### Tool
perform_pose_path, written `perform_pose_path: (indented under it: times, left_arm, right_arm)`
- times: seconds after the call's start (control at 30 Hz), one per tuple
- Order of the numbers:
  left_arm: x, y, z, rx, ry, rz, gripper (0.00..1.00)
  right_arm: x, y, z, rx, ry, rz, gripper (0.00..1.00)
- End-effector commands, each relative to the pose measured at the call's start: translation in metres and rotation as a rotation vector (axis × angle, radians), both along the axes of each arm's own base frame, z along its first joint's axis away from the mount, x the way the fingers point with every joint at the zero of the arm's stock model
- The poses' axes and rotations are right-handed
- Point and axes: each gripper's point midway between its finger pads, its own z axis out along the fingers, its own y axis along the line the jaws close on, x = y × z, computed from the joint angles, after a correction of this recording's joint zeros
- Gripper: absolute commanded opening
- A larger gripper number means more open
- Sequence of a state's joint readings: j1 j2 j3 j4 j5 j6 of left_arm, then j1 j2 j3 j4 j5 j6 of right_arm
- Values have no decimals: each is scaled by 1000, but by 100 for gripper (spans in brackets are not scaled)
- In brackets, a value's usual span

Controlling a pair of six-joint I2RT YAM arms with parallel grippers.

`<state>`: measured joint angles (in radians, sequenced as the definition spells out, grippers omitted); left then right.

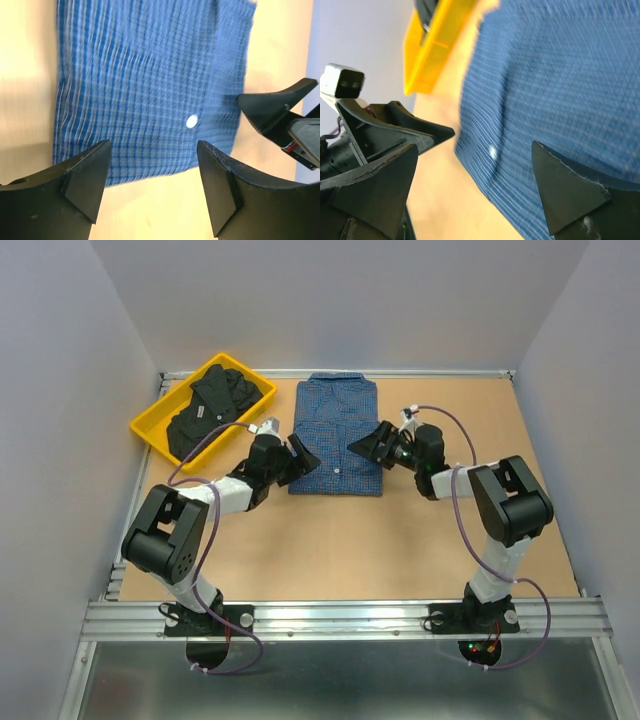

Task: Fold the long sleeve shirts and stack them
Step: Fold the shirt

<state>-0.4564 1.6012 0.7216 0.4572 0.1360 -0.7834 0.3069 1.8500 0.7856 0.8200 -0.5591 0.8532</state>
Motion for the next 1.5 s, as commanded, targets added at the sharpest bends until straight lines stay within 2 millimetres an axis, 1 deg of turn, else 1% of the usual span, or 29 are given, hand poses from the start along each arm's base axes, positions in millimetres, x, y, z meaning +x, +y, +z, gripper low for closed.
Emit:
perform_pose_path:
  times: [0.0, 0.03, 0.07, 0.1, 0.13, 0.17, 0.23, 0.27, 0.33, 0.37, 0.47, 0.53, 0.6, 0.63, 0.67, 0.7, 0.73, 0.77, 0.87, 0.93, 0.97, 1.0, 1.07, 1.17, 1.2, 1.23, 1.33, 1.4, 1.47]
  left_arm:
    - [43, 0, 55, 10, -140, 19, 80]
    - [54, -1, 58, 12, -145, 21, 80]
    - [58, -4, 67, 6, -164, 15, 80]
    - [65, -5, 58, 16, -150, 11, 80]
    - [70, -6, 56, 18, -146, 10, 80]
    - [80, -9, 53, 22, -141, 10, 80]
    - [88, -7, 42, 31, -120, 17, 80]
    - [93, -8, 32, 37, -103, 18, 80]
    - [97, -6, 19, 39, -76, 21, 80]
    - [97, -6, 6, 45, -51, 23, 80]
    - [96, -5, -11, 44, -18, 11, 80]
    - [95, -4, -11, 48, -19, 4, 80]
    - [95, -1, -4, 59, -39, 0, 80]
    - [97, 0, 1, 62, -51, -1, 80]
    - [97, 0, 6, 64, -61, -4, 81]
    - [102, 0, 19, 65, -93, -7, 81]
    - [103, -1, 25, 64, -106, -12, 81]
    - [108, -3, 37, 58, -134, -16, 81]
    - [117, -4, 51, 66, -170, -19, 81]
    - [126, -6, 58, 67, -191, -19, 81]
    - [133, -7, 64, 61, -204, -13, 81]
    - [137, -6, 56, 66, -195, -9, 81]
    - [147, -8, 52, 59, -193, -6, 81]
    - [160, -9, 38, 54, -172, -1, 81]
    - [163, -8, 33, 53, -162, 2, 81]
    - [164, -9, 28, 52, -150, -3, 81]
    - [170, -10, 12, 39, -116, -8, 81]
    - [172, -10, 6, 44, -105, -8, 81]
    - [172, -9, 8, 49, -103, -9, 81]
  right_arm:
    - [32, 6, 49, 39, -127, 4, 99]
    - [41, 9, 51, 48, -132, 6, 99]
    - [45, 10, 49, 49, -127, 6, 99]
    - [49, 12, 48, 53, -123, 9, 99]
    - [55, 14, 50, 58, -131, 9, 99]
    - [59, 16, 36, 53, -104, 11, 99]
    - [66, 17, 26, 52, -87, 10, 99]
    - [67, 18, 9, 41, -60, 9, 99]
    - [69, 16, -8, 27, -34, 1, 99]
    - [70, 14, -23, 10, -15, -8, 99]
    - [71, 6, -38, -5, 8, -15, 99]
    - [70, 2, -35, 3, 9, -10, 99]
    - [72, -2, -24, 7, -14, -5, 99]
    - [73, -2, -9, 14, -46, -1, 99]
    - [74, -3, -2, 18, -61, -1, 99]
    - [76, -3, 6, 26, -74, 3, 99]
    - [80, -4, 20, 37, -102, 2, 99]
    - [83, -5, 25, 42, -110, 3, 99]
    - [95, -4, 43, 59, -149, 4, 99]
    - [102, -6, 39, 62, -139, -6, 99]
    - [109, -7, 43, 67, -149, -14, 99]
    - [112, -6, 33, 67, -128, -14, 99]
    - [118, -7, 27, 71, -115, -20, 99]
    - [126, -7, 8, 68, -84, -31, 99]
    - [128, -7, 5, 69, -77, -34, 99]
    - [128, -7, -5, 66, -58, -37, 99]
    - [128, -11, -17, 59, -34, -48, 99]
    - [129, -14, -20, 54, -30, -55, 99]
    - [130, -19, -15, 47, -41, -59, 99]
